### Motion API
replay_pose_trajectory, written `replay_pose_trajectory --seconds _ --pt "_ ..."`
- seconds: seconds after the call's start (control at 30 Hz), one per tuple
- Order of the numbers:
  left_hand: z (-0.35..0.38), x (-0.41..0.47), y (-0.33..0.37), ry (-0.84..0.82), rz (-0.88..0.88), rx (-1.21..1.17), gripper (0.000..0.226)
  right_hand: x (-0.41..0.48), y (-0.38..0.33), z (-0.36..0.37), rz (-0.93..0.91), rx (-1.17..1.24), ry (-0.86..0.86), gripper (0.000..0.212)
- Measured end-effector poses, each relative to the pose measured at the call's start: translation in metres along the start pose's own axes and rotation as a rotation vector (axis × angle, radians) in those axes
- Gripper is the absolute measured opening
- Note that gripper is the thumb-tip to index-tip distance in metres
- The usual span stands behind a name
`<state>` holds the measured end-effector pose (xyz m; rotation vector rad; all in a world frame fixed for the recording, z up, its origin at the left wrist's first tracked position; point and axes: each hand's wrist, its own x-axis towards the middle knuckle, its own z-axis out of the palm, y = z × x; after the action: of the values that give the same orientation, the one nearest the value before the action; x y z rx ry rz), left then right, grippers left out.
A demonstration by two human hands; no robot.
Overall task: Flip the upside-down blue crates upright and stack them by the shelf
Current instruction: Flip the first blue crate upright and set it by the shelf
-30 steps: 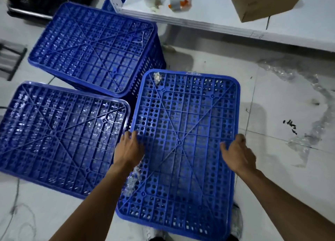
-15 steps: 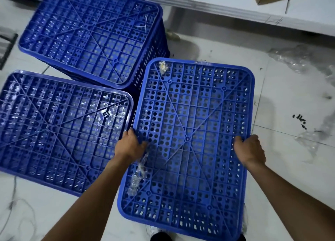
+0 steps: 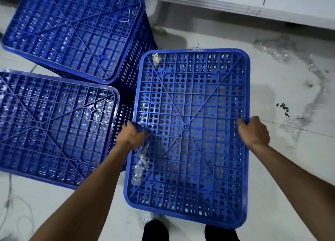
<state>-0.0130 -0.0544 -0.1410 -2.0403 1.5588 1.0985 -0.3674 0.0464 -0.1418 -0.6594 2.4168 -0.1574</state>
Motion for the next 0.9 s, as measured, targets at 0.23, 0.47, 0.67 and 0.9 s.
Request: replay_pose_trajectory --seconds 0.23,0.47,0.67,0.9 --pt "0.021 0.011 0.026 -0.041 0.003 -0.21 0.109 0.007 -0.006 -0.059 -0.253 0.175 0.14 0.036" --pt "0.039 -0.013 0.056 -0.09 0.031 -0.243 0.111 0.008 -0.028 -0.089 -0.407 0.267 0.053 0.032" --pt "0.027 -0.048 0.071 -0.104 0.234 -0.164 0.091 -0.02 -0.068 -0.081 -0.532 0.199 -0.034 0.037" --pt "-0.011 -0.103 0.107 -0.146 0.331 -0.36 0.095 -0.072 -0.133 -0.063 -0.565 0.103 -0.043 0.043"
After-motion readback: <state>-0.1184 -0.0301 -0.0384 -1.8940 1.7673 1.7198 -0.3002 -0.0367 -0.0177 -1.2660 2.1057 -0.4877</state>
